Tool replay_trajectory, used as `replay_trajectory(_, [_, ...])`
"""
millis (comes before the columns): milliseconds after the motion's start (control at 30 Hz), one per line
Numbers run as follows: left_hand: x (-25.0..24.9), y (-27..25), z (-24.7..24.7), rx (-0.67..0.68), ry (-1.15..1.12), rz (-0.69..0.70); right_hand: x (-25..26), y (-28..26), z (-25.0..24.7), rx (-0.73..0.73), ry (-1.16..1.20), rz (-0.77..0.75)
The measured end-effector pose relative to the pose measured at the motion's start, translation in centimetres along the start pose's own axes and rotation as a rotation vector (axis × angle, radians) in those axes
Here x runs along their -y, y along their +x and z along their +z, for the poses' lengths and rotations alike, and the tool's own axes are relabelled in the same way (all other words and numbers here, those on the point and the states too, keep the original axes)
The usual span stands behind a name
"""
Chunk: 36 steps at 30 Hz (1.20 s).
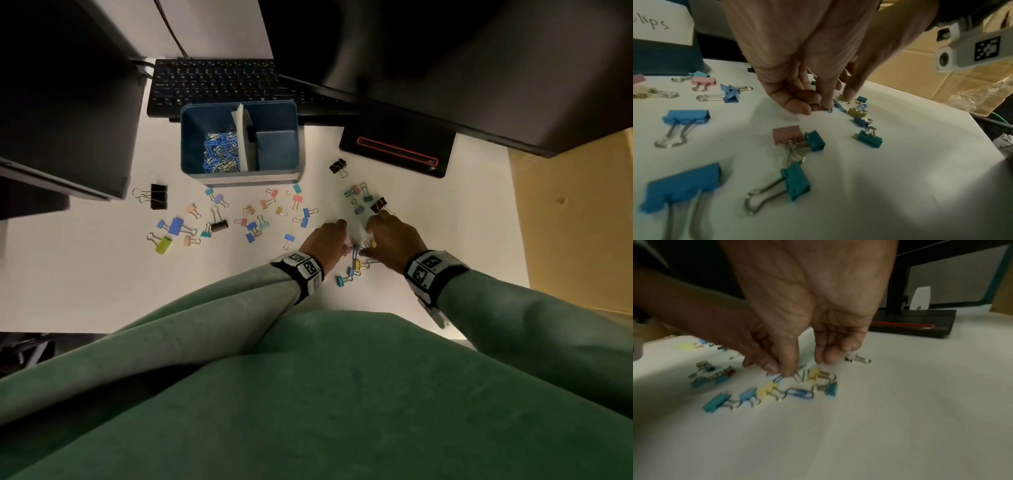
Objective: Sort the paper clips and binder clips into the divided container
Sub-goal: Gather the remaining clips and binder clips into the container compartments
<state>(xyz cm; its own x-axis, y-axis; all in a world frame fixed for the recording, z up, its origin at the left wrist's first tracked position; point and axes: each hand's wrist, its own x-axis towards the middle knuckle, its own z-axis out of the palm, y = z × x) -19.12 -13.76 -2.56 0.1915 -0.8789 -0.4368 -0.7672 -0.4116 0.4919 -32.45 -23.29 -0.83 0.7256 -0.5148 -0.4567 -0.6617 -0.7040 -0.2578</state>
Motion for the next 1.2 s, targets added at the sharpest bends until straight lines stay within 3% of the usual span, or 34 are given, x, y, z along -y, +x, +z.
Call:
replay_trajectory(167, [0.1, -0.2, 0.1, -0.035, 0.073, 0.013, 0.8, 0.1, 1.3, -0.058, 0.014, -0.027])
replay_trajectory(300, [0.7, -0.4, -0.4, -0.020, 0.116, 0.017, 0.5, 0.7, 0.9, -0.006, 0.041, -0.086])
replay_trajectory(467, [1.8, -0.7, -1.1, -0.047, 0.132, 0.102, -1.3, 0.6, -0.7, -0.041, 0.585, 0.070])
replay_trajectory(633, [3.1, -1.0, -2.7, -0.051, -0.298, 0.090, -2.7, -0.5, -1.8, 0.063, 1.061, 0.144])
replay_trajectory(833, [3.3, -0.2, -4.0, 0.140, -0.869, -0.086, -2.7, -1.9, -2.1, 0.234, 1.440, 0.226])
replay_trajectory(900, [2.4, 0.0, -3.7, 0.208, -0.971, -0.175, -2.3, -1.9, -1.7, 0.200, 1.230, 0.199])
replay_trajectory(967, [1.3, 0.2, -3.5, 0.242, -0.858, -0.185, -2.2, -1.8, -0.9, 0.137, 0.837, 0.092])
replay_trajectory(1067, [0.2, 0.3, -2.6, 0.137, -0.326, 0.028, -2.3, -2.3, 0.3, 0.073, 0.385, -0.090])
replay_trajectory(1200, [0.4, 0.9, -1.0, 0.154, 0.169, 0.297, -1.8, -3.1, 1.5, 0.018, 0.114, -0.228])
